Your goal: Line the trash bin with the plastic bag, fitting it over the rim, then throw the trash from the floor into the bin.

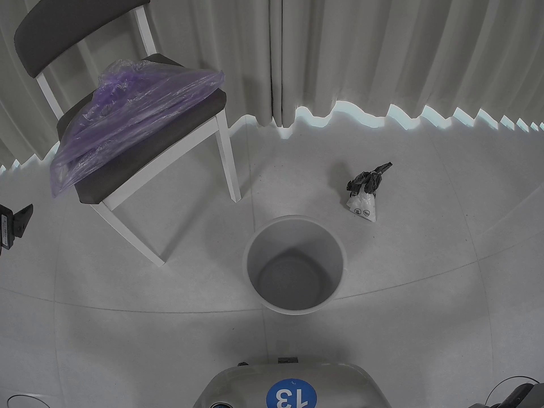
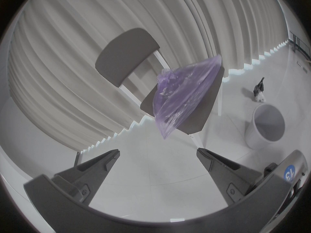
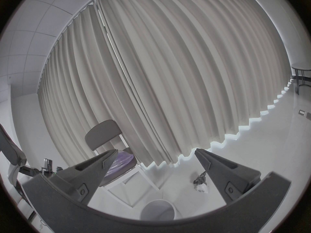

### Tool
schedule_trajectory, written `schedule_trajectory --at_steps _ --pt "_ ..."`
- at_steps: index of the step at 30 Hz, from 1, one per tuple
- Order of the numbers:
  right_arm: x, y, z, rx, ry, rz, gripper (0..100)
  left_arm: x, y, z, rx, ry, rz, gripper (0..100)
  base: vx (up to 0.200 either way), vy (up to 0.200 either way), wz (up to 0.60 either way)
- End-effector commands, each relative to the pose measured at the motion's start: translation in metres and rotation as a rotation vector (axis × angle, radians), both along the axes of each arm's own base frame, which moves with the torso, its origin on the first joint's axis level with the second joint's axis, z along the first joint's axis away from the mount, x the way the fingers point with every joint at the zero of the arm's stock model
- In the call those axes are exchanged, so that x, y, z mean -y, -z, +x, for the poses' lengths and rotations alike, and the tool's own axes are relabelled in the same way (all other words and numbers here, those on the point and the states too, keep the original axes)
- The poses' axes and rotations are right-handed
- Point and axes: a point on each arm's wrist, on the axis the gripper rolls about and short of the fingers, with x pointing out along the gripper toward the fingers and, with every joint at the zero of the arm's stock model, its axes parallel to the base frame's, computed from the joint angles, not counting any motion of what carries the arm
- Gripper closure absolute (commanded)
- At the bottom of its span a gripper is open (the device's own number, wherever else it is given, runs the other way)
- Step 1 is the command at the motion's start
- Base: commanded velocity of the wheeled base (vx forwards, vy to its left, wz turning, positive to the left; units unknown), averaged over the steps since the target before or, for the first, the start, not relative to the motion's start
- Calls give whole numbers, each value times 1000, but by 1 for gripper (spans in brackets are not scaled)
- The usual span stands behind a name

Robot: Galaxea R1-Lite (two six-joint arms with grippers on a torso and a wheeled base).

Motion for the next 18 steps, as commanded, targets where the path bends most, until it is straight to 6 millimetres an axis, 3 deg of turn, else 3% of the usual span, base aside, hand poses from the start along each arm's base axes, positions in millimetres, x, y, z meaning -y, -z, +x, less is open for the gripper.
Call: schedule_trajectory --at_steps 1,7,18 --pt "-2 1 -2 1 -29 1 0 -13 12 32 -92 -19 10 0 0 0 0" --pt "2 -3 -24 72 -50 -17 0 -20 14 52 -81 -23 11 0 0 0 0" --pt "4 -1 -26 89 -23 -51 0 -30 23 88 -96 -13 19 0 0 0 0"
